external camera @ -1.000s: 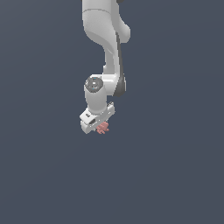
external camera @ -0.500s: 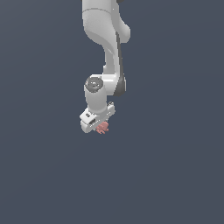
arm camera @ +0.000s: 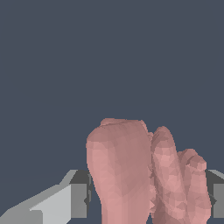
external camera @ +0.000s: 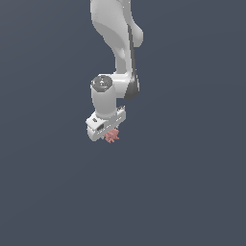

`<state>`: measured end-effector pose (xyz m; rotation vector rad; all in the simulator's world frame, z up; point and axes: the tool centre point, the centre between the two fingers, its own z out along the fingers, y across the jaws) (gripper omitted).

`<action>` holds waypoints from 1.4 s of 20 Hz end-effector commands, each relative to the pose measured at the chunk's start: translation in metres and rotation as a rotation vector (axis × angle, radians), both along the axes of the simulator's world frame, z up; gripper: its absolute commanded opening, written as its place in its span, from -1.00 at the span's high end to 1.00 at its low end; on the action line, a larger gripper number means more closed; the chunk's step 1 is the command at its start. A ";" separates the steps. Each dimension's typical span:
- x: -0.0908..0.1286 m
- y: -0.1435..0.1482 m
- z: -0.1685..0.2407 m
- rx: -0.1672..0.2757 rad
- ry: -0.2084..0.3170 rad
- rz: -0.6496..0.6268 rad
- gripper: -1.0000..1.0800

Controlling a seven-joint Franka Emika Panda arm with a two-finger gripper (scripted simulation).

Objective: Pick up the object and move it to a goal position.

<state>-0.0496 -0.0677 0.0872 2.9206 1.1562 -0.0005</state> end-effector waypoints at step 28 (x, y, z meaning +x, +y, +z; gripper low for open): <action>-0.072 -0.013 0.281 0.002 -0.001 0.002 1.00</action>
